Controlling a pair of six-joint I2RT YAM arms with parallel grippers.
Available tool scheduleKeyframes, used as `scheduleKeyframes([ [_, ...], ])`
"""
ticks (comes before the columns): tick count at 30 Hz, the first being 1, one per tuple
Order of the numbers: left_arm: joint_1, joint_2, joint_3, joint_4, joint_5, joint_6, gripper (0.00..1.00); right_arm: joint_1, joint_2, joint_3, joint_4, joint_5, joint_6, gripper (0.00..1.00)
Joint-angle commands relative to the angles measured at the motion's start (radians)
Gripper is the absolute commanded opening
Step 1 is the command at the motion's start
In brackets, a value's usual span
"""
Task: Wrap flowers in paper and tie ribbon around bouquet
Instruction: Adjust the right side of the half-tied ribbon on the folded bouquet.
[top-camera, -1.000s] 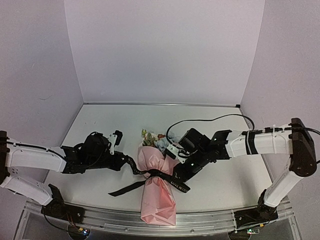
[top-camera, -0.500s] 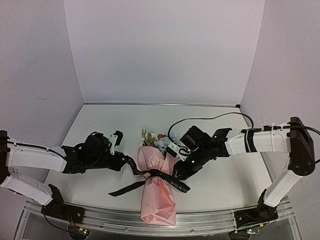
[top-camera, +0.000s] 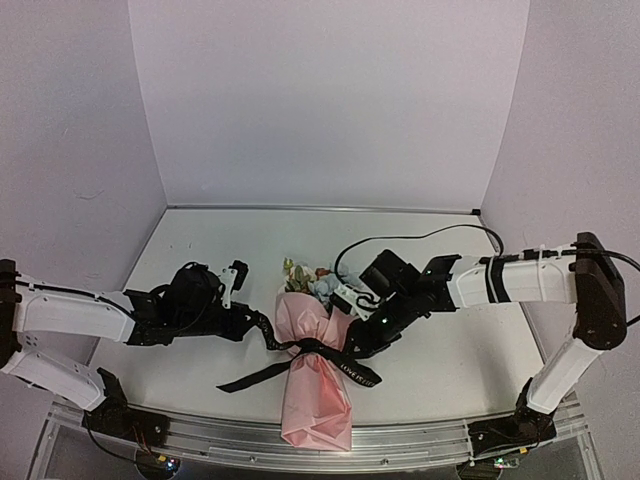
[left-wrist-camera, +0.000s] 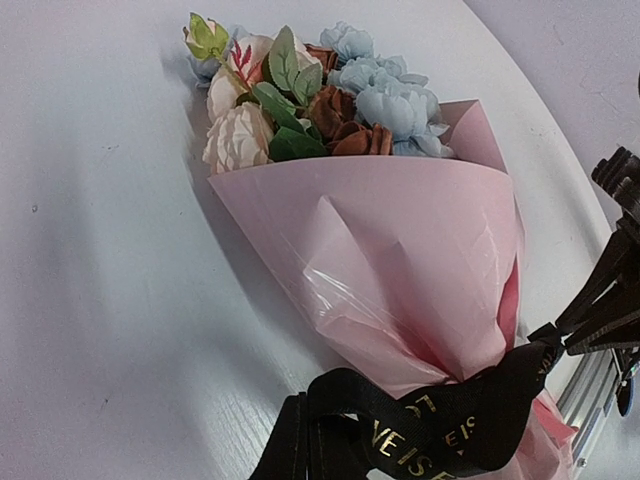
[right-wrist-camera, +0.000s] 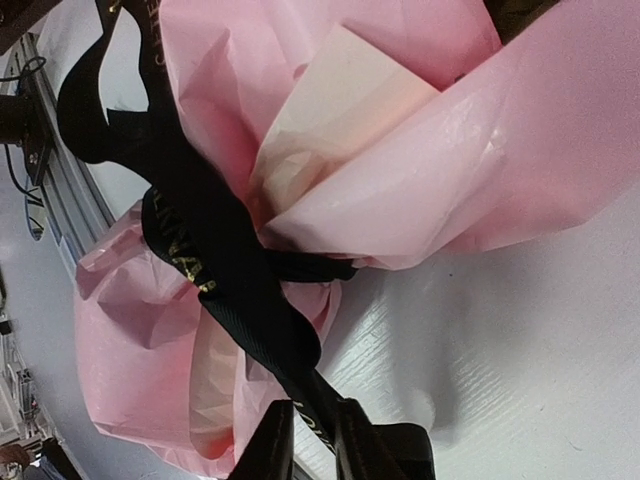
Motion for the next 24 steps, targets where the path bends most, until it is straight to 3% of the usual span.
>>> scheduleKeyframes([
  [1, 0.003, 0.001, 0.047, 0.008, 0.006, 0.016, 0.0, -0.008, 0.011, 0.035, 0.018, -0.018, 0.009, 0.08],
  [4, 0.003, -0.001, 0.047, 0.008, 0.012, 0.019, 0.0, -0.009, 0.009, 0.032, 0.017, -0.012, 0.011, 0.02],
  [10, 0.003, 0.001, 0.052, 0.018, 0.063, 0.034, 0.02, -0.009, -0.013, 0.017, 0.016, 0.028, 0.017, 0.0],
  [24, 0.003, -0.008, 0.042, 0.06, 0.128, 0.018, 0.36, -0.007, -0.096, -0.051, -0.021, 0.167, 0.067, 0.0],
])
